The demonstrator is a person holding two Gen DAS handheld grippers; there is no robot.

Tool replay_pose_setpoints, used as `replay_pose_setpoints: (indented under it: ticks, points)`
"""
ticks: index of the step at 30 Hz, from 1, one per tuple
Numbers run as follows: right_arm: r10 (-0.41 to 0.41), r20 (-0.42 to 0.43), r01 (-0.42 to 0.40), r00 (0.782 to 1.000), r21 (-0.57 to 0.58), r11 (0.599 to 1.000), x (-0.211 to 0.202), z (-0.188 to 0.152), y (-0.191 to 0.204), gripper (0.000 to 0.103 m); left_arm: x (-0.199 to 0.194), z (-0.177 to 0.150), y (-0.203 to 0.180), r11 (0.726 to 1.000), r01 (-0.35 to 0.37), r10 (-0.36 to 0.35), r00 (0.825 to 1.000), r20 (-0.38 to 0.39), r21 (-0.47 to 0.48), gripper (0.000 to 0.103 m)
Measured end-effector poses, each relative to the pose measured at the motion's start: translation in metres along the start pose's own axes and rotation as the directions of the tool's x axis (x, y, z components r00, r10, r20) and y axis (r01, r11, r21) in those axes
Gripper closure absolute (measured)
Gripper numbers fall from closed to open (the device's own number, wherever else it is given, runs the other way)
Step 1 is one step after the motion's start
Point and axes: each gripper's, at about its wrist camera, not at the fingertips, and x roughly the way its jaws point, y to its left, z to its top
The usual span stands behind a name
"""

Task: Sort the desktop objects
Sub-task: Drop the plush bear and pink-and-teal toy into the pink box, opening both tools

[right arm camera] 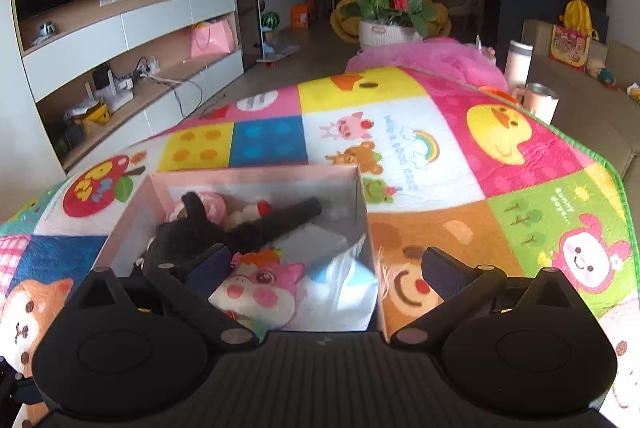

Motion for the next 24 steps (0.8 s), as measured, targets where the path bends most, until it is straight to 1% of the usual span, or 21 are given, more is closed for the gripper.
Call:
replay_pose_setpoints:
  ticks: [2,3,4,5,7,8,9,10,11,13,15,18,21,23,24]
  points:
    - [0.046,-0.075,-0.045,0.996,0.019,0.999,0.003,-0.011,-0.005,0.002,0.000,-0.002,0.001,1.000,0.000,0.000,1.000,-0.012,-0.008,0.000]
    - [0.067,-0.093,-0.065,0.993,0.026,0.998,0.002,-0.020,-0.008,0.004,-0.001,-0.003,0.000,1.000,-0.011,0.011,1.000,-0.014,-0.008,0.000]
    - [0.085,-0.082,-0.083,0.993,0.027,0.996,-0.003,-0.027,-0.009,0.005,-0.003,-0.004,-0.002,1.000,-0.027,0.027,1.000,-0.013,-0.003,0.000]
    - [0.093,-0.049,-0.091,0.994,0.026,0.995,-0.012,-0.034,-0.011,0.005,-0.007,-0.005,-0.005,0.999,-0.048,0.048,0.999,-0.014,0.005,0.000]
    - [0.078,0.057,-0.079,0.995,0.003,0.997,-0.040,-0.045,-0.012,0.004,-0.016,-0.008,-0.012,0.994,-0.103,0.104,0.994,-0.025,0.026,0.000]
    - [0.065,0.102,-0.065,0.993,-0.011,0.998,-0.054,-0.050,-0.012,0.000,-0.021,-0.010,-0.015,0.991,-0.127,0.128,0.991,-0.031,0.033,0.000]
    - [0.060,0.151,-0.057,0.987,-0.025,0.998,-0.071,-0.055,-0.012,0.000,-0.027,-0.013,-0.017,0.988,-0.152,0.153,0.987,-0.042,0.033,0.000]
    - [0.071,0.180,-0.065,0.981,-0.036,0.997,-0.087,-0.061,-0.013,0.000,-0.031,-0.017,-0.019,0.982,-0.185,0.186,0.981,-0.059,0.026,0.000]
    - [0.093,0.185,-0.087,0.978,-0.041,0.995,-0.100,-0.067,-0.014,0.000,-0.036,-0.021,-0.021,0.975,-0.223,0.224,0.972,-0.072,0.014,0.000]
    - [0.148,0.153,-0.145,0.977,-0.025,0.989,-0.116,-0.083,-0.017,0.000,-0.047,-0.030,-0.024,0.957,-0.289,0.288,0.955,-0.071,-0.013,0.000]
    - [0.189,0.077,-0.190,0.979,0.009,0.982,-0.123,-0.107,-0.017,0.000,-0.055,-0.039,-0.027,0.943,-0.331,0.328,0.941,-0.078,-0.021,0.000]
    - [0.208,-0.006,-0.207,0.978,0.066,0.976,-0.123,-0.143,-0.011,0.000,-0.066,-0.048,-0.032,0.930,-0.368,0.364,0.928,-0.080,-0.029,0.000]
    - [0.234,-0.047,-0.227,0.971,0.122,0.966,-0.122,-0.169,-0.008,0.000,-0.073,-0.055,-0.036,0.906,-0.420,0.413,0.904,-0.105,-0.047,0.000]
    - [0.219,-0.014,-0.217,0.976,0.110,0.970,-0.125,-0.178,-0.004,0.000,-0.072,-0.057,-0.037,0.893,-0.449,0.442,0.890,-0.112,-0.042,0.000]
    - [0.204,-0.018,-0.202,0.979,0.090,0.975,-0.124,-0.180,0.000,0.000,-0.068,-0.058,-0.038,0.881,-0.473,0.466,0.877,-0.119,-0.035,0.000]
